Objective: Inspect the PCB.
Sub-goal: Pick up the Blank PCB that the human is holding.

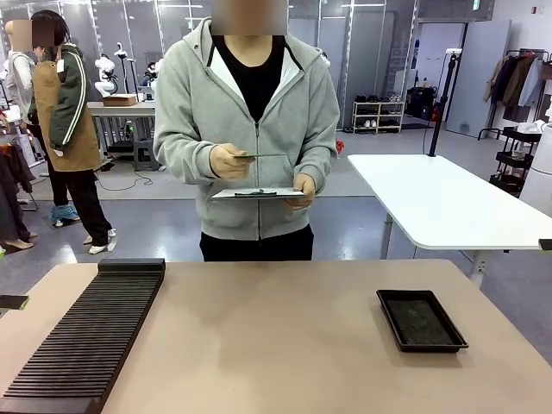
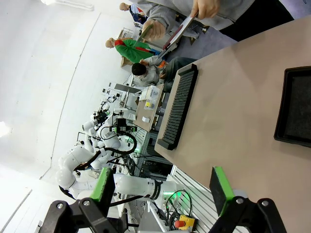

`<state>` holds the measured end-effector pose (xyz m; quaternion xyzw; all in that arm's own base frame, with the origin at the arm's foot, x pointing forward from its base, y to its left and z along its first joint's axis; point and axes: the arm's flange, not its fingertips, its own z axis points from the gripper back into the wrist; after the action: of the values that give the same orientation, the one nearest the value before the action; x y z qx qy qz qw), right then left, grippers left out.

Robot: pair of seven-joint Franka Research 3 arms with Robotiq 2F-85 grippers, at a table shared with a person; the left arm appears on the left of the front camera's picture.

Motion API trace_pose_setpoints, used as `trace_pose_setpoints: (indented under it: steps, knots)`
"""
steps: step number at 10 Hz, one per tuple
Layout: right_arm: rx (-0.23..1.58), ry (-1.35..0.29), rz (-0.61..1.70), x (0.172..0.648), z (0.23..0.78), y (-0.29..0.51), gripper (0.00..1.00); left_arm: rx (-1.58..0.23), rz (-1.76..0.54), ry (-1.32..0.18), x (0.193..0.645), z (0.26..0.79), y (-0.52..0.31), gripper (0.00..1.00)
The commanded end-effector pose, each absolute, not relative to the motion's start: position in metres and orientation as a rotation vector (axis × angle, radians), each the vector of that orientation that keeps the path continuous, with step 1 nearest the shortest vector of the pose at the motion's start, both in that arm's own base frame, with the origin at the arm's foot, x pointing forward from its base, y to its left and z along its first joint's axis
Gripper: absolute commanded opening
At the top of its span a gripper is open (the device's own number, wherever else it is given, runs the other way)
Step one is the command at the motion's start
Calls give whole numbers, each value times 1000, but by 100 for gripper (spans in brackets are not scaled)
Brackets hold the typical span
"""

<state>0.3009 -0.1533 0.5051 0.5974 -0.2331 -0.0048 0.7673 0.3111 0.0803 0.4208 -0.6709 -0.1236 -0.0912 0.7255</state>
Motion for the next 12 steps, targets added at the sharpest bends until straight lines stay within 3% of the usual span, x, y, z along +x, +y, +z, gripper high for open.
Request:
trace_pose_setpoints:
  steps: [1,12]
  knots:
    - [1306,-531,3,302,506,-153,100,-1470,-197,-272,311,421,80,100]
    - [1306,-531,3,302,506,-153,100,-1470,-197,-272,311,421,80,100]
